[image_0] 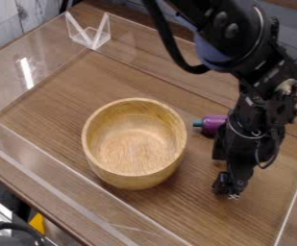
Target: Remove the purple eggplant from inside the brown bowl and put it on the table
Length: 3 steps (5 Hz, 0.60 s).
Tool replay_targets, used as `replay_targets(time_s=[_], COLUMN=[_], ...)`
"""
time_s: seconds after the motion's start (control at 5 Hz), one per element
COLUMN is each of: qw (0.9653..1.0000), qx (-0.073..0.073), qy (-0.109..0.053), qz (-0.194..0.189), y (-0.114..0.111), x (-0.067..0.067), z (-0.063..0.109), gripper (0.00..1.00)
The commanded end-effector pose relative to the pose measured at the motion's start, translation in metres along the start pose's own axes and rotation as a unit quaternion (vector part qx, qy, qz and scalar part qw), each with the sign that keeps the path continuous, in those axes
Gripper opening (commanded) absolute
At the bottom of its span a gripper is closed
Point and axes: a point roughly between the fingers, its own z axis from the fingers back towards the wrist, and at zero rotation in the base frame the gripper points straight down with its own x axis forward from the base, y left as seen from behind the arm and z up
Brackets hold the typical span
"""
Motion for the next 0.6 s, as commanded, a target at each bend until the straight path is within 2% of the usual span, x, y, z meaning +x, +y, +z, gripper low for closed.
replay_targets(time_s=[0.0,0.4], qw=[0.9999,0.9998], qx=[0.008,0.006], qy=[-0.012,-0.012], qz=[0.0,0.011], y=[-0.001,-0.0025], x=[0.004,0.0036], z=[0.0069,0.0055], gripper=[1.0,1.0])
